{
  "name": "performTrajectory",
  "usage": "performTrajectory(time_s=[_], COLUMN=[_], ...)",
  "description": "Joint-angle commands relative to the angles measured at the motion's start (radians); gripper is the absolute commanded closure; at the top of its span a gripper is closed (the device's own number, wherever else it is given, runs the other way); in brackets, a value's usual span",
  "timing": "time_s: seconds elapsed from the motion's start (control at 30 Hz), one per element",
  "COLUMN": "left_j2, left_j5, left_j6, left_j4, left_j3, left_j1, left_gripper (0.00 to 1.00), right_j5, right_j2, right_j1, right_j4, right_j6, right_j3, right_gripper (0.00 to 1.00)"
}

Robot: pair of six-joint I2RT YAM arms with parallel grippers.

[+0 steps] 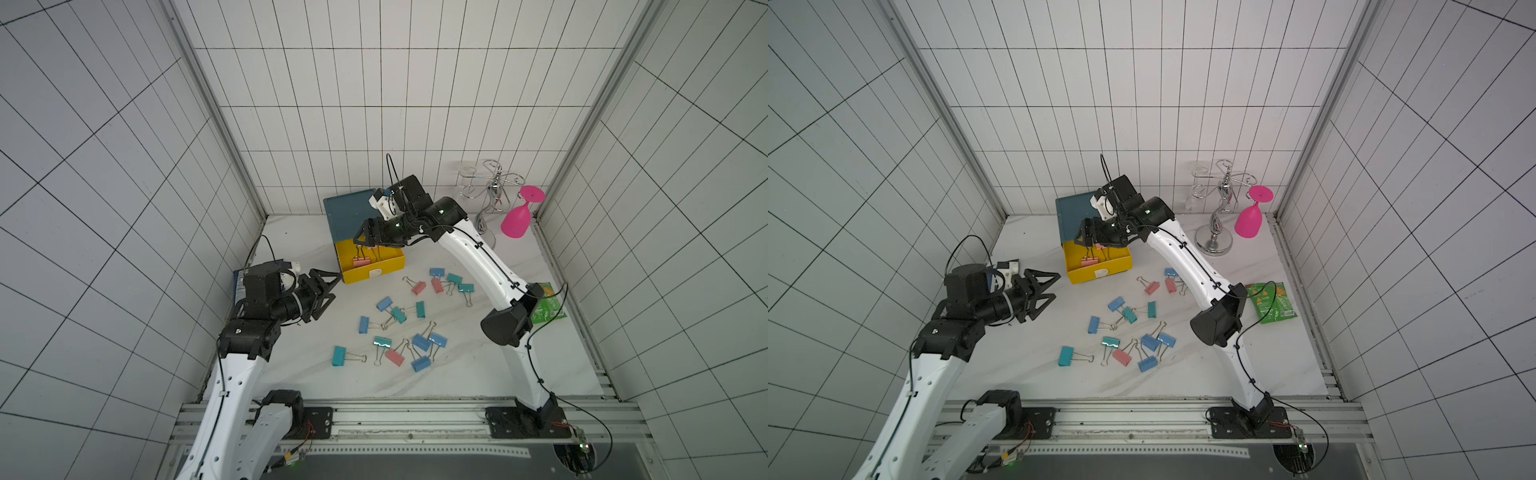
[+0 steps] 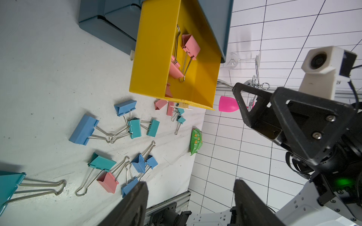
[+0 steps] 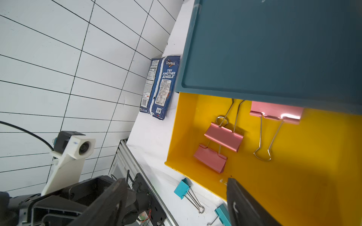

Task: Put the binder clips in the drawer according to color
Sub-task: Place the binder clip in the drawer, then pick up the binder clip at the center of the board.

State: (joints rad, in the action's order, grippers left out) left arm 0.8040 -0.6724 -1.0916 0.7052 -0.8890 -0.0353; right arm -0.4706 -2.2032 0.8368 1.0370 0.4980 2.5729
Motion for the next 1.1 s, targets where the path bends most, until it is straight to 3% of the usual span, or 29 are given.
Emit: performTrajectory(time_s=[0.0, 0.37, 0.5, 0.77, 1.07], left_j2=[0.006, 0.026, 0.058, 0.052, 0.080], left_j5=[0.021, 0.141, 0.234, 0.466, 0.600], left_j6=[0.054, 0.246, 0.298, 0.254, 0.242], left_j4=[0.054, 0.262, 0.338, 0.375, 0.275], left_j3=[-0.037, -0.066, -0.057, 0.030, 0.127], left_j1=[0.005, -0.038, -0.162, -0.506, -0.735], left_gripper=[0.27, 0.27, 0.28, 0.28, 0.26], right_j5=[0.001, 0.189, 0.208, 0.219, 0.230], right_j2=[0.072, 0.438, 0.546, 0.728, 0.814], right_j1=[-0.014, -0.050, -0.050, -0.039, -0.004], right_j4=[-0.015, -0.018, -0.057, -0.176, -0.206], right_j6=[-0.007, -0.115, -0.102, 0.018, 0.119], right_j3=[-0.042, -0.611, -0.841, -1.268, -1.513], right_gripper=[0.20, 0.25, 0.27, 0.31, 0.32])
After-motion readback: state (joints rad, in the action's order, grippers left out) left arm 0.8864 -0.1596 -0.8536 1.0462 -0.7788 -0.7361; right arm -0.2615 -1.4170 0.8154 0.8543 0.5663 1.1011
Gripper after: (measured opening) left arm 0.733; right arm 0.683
